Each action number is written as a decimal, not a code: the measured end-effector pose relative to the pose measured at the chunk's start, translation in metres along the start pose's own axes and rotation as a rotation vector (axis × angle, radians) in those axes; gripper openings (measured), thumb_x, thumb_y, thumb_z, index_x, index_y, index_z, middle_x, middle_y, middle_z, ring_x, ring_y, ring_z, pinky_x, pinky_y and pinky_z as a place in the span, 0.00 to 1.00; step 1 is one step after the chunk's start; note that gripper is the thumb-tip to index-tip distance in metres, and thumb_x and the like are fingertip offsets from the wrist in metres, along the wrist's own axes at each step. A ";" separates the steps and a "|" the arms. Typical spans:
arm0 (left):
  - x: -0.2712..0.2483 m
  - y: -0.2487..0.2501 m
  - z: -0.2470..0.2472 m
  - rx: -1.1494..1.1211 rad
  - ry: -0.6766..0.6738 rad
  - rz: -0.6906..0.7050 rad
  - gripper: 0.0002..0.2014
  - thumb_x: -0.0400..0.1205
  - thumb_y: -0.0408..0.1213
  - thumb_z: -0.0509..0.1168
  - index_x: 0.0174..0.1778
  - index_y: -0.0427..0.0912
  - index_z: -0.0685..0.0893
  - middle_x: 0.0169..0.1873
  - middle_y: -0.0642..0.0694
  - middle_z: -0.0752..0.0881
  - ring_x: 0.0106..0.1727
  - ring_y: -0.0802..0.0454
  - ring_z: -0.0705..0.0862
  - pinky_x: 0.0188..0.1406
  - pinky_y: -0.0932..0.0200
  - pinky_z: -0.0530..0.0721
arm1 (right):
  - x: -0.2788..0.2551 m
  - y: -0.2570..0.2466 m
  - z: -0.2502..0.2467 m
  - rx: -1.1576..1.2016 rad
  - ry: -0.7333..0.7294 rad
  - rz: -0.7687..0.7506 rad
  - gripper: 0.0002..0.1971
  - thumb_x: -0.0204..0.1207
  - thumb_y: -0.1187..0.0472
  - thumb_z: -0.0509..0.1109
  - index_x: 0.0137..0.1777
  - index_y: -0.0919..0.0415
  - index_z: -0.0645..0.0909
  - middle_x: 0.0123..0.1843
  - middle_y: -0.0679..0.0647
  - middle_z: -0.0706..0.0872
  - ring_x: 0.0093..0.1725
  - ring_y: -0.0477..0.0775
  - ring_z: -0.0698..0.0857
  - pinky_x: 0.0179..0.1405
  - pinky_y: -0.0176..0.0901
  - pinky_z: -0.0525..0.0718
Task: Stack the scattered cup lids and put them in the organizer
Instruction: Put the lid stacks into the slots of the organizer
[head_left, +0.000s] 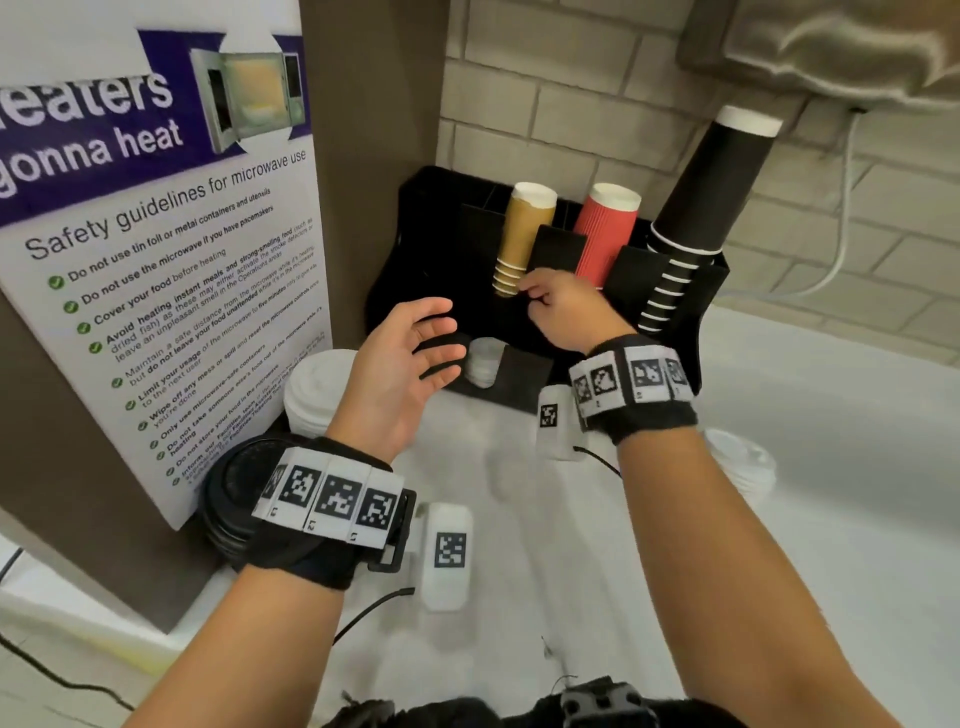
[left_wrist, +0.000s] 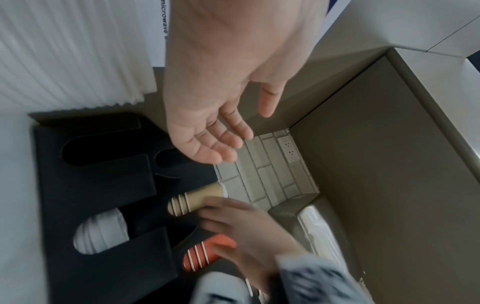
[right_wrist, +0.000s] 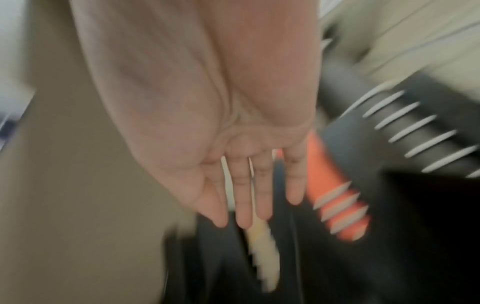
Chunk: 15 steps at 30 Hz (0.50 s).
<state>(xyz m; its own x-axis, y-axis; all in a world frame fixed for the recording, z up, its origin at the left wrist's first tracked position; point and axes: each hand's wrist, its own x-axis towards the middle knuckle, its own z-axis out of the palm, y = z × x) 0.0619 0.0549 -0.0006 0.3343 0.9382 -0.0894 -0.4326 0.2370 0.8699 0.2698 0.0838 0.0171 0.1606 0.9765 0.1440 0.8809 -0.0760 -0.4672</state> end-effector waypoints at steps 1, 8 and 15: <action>0.000 -0.002 0.001 0.001 -0.007 -0.007 0.10 0.85 0.42 0.60 0.52 0.47 0.86 0.43 0.50 0.85 0.40 0.54 0.85 0.44 0.59 0.83 | -0.016 0.007 -0.017 0.110 0.093 0.035 0.18 0.79 0.70 0.61 0.68 0.64 0.79 0.63 0.61 0.83 0.61 0.58 0.82 0.63 0.43 0.78; -0.002 -0.020 0.008 -0.002 -0.033 -0.059 0.09 0.84 0.42 0.61 0.51 0.47 0.86 0.40 0.51 0.85 0.39 0.54 0.85 0.44 0.59 0.83 | -0.148 0.084 -0.071 0.109 0.393 0.460 0.15 0.80 0.58 0.65 0.66 0.53 0.79 0.65 0.56 0.81 0.63 0.57 0.79 0.59 0.46 0.75; -0.009 -0.041 0.026 0.042 -0.110 -0.112 0.09 0.83 0.43 0.62 0.53 0.47 0.85 0.44 0.50 0.83 0.43 0.53 0.85 0.48 0.56 0.81 | -0.195 0.114 -0.047 0.118 0.250 0.662 0.38 0.63 0.42 0.81 0.73 0.40 0.70 0.71 0.59 0.71 0.73 0.65 0.71 0.63 0.54 0.75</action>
<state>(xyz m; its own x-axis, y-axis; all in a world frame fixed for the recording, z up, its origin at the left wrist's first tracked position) 0.0988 0.0302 -0.0231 0.4692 0.8726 -0.1357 -0.3531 0.3262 0.8769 0.3597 -0.1247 -0.0228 0.7544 0.6563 -0.0138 0.5114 -0.6008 -0.6145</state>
